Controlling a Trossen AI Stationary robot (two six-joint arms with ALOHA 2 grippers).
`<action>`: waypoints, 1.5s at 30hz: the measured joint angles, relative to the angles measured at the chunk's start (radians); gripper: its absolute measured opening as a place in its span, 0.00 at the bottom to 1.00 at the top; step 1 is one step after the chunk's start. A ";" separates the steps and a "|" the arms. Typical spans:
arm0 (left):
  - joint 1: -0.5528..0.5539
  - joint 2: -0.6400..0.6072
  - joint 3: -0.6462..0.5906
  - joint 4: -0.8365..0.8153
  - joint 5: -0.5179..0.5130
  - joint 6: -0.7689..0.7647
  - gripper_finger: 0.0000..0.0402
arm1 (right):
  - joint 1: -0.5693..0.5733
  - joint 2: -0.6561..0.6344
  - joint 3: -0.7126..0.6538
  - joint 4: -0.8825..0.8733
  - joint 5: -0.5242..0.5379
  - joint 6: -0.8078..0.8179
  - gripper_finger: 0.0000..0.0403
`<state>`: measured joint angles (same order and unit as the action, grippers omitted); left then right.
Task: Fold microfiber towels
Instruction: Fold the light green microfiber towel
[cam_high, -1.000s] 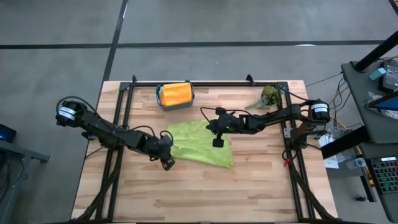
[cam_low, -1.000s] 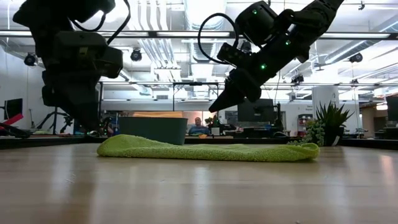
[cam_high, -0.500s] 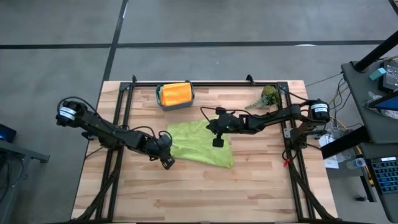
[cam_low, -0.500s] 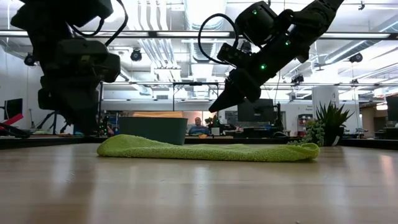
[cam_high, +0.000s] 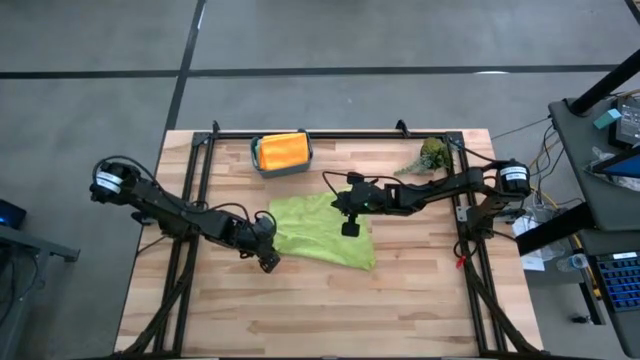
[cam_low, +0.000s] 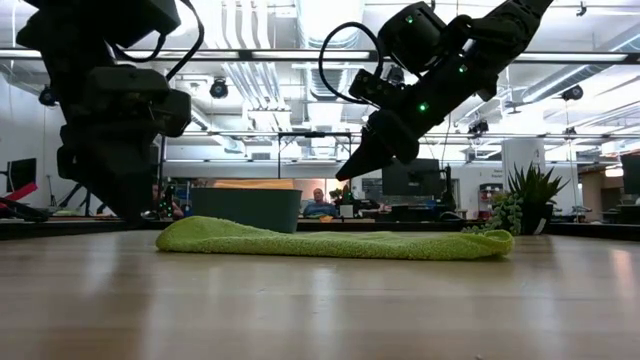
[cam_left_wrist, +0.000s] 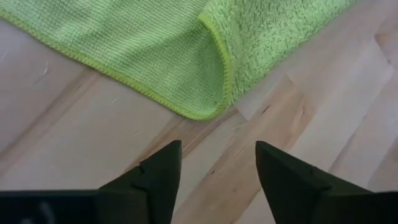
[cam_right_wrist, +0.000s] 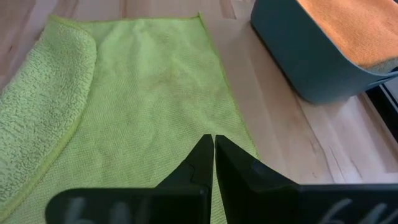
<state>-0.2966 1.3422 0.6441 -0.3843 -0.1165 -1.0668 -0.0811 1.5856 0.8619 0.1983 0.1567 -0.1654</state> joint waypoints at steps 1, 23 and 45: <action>0.000 0.000 0.000 0.000 0.000 0.000 0.48 | 0.000 0.000 0.000 0.000 0.000 0.000 0.03; 0.028 0.018 -0.011 0.145 -0.239 0.389 0.48 | 0.000 0.000 0.000 0.001 0.000 0.009 0.03; 0.101 0.232 -0.009 0.483 0.013 0.581 0.42 | 0.000 0.000 0.000 0.001 0.001 0.022 0.03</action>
<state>-0.1954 1.5738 0.6356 0.0983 -0.1037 -0.4862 -0.0814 1.5856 0.8616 0.1994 0.1574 -0.1433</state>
